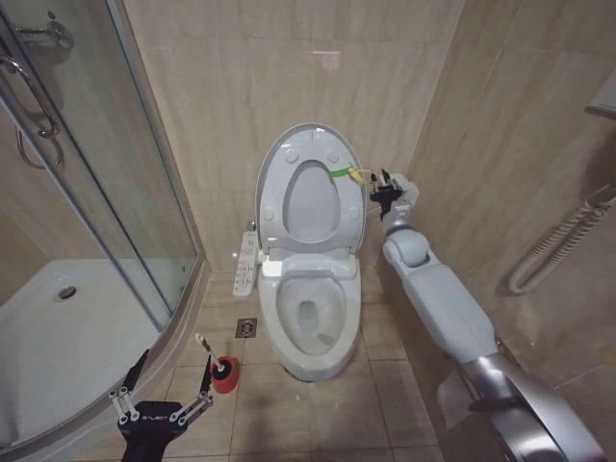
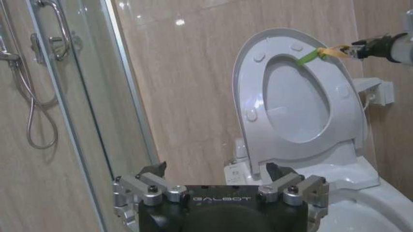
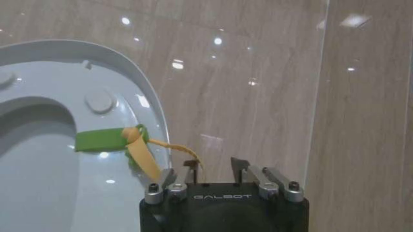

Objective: Open the toilet lid, clean the toilet bowl with a toilet brush, close the toilet lid, and flush.

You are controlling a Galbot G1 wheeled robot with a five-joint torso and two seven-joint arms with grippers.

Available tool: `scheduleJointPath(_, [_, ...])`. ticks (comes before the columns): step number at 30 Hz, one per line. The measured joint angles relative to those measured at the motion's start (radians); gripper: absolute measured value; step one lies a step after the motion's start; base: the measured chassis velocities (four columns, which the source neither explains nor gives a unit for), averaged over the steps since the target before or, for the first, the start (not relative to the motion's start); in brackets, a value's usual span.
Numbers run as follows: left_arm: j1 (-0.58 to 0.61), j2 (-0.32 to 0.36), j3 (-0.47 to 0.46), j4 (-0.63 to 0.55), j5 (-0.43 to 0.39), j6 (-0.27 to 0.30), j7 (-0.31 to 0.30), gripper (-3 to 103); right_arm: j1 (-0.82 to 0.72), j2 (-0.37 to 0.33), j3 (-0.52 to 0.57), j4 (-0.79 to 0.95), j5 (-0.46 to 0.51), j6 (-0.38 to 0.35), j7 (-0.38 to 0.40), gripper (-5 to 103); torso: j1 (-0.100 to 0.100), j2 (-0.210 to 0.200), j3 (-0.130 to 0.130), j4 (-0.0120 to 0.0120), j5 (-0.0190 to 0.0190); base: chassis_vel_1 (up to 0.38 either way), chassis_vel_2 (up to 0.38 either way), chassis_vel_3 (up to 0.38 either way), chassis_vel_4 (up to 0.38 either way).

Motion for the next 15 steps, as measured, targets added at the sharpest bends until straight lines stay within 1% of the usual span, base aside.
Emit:
scheduleJointPath(1, [0.0, 0.0, 0.0, 0.0, 0.0, 0.0, 0.0, 100, -0.02, -0.009, 0.004, 0.021, 0.003, 0.0, -0.001, 41, 0.0, 0.0, 0.0, -0.0002, 0.0, 0.0, 0.0, 0.0, 0.0])
scheduleJointPath(8, [0.0, 0.0, 0.0, 0.0, 0.0, 0.0, 0.0, 100, -0.103, -0.045, 0.031, 0.121, 0.019, -0.004, -0.007, 41, 0.0, 0.0, 0.0, -0.0001, 0.0001, 0.0, 0.0, 0.0, 0.0])
scheduleJointPath(9, [0.0, 0.0, 0.0, 0.0, 0.0, 0.0, 0.0, 100, -0.125, -0.056, 0.043, 0.152, 0.024, -0.006, -0.011, 68, 0.0, 0.0, 0.0, -0.0002, 0.0001, 0.0, 0.0, 0.0, 0.0])
scheduleJointPath(15, [0.0, 0.0, 0.0, 0.0, 0.0, 0.0, 0.0, 100, -0.204, -0.09, 0.083, 0.264, 0.043, -0.017, -0.017, 68, 0.0, 0.0, 0.0, 0.0, -0.0003, 0.0, 0.0, 0.0, 0.0])
